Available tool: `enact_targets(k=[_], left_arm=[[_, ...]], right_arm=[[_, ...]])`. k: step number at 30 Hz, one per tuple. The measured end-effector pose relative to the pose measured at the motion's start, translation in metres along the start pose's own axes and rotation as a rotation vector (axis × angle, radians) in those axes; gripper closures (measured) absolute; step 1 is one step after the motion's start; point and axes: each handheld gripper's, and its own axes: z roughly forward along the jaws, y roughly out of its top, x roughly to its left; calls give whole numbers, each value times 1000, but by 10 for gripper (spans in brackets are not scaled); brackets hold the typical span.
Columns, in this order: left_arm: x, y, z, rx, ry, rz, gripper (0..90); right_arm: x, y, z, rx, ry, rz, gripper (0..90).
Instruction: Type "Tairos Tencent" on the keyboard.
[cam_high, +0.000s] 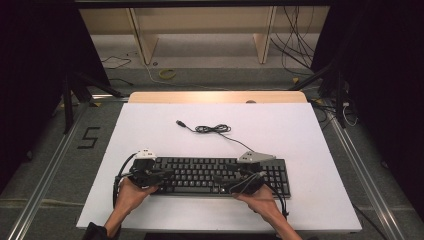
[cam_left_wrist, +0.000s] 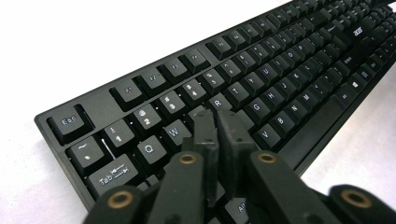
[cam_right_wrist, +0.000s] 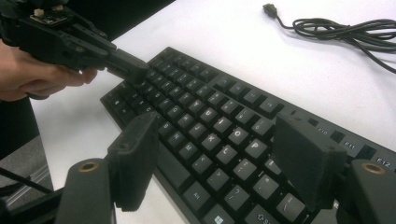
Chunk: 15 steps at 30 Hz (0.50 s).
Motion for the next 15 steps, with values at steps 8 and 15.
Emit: enact_targets(k=[8,15], left_arm=[[2,2,2,36,4,-5,891],[1,4,6,58,3,-4,892]], right_arm=[[1,-2,-4,-9,-1,-4,311],[1,-4,-6,-10,-4,-6,302]])
